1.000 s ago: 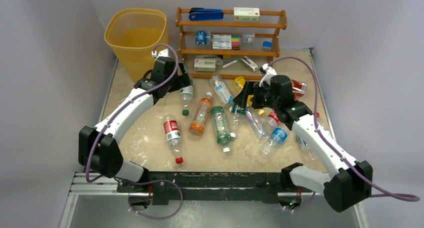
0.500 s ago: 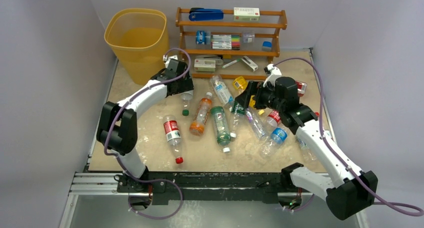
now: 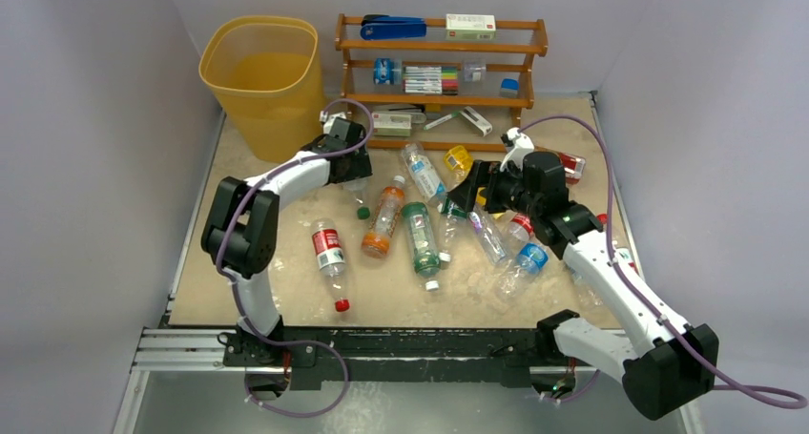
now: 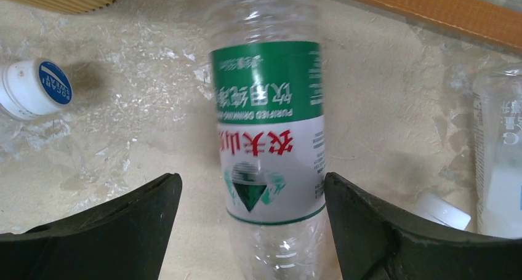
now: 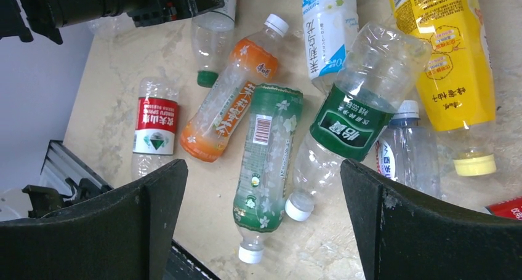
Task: Put the plastic bottles in the bin
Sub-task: Pick up the plastic bottle at the center of the board.
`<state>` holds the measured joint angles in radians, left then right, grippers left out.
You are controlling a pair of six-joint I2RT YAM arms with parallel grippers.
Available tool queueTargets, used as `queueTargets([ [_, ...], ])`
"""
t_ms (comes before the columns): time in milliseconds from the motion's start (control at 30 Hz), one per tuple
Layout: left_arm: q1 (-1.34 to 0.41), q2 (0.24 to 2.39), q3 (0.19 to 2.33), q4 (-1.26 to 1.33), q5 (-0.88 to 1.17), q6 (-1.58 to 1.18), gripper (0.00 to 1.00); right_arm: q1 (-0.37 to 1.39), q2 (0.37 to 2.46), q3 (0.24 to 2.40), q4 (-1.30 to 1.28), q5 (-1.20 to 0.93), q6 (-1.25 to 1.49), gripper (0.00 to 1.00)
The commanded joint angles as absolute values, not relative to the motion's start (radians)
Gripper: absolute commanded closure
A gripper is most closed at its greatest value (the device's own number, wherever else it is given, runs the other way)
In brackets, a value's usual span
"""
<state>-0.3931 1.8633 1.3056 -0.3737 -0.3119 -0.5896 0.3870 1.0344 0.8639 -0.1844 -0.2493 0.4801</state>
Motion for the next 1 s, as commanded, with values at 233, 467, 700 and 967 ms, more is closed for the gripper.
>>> queueTargets([
  [233, -0.395, 1.921, 1.355, -0.314, -0.356, -0.561, 0.23, 0.392, 1.015, 0.908, -0.183, -0.259, 0.459, 0.03],
  [467, -0.395, 1.909, 1.363, -0.332, -0.338, -0.581, 0.49, 0.391, 1.004, 0.886, -0.169, -0.272, 0.468, 0.04],
  [700, -0.394, 1.816, 1.376, -0.388, -0.329, -0.586, 0.59, 0.391, 0.989, 0.885, -0.174, -0.273, 0.472, 0.04],
  [967, -0.396, 1.657, 1.501, -0.514, -0.295, -0.581, 0.6, 0.391, 0.974, 0.872, -0.165, -0.283, 0.486, 0.05],
])
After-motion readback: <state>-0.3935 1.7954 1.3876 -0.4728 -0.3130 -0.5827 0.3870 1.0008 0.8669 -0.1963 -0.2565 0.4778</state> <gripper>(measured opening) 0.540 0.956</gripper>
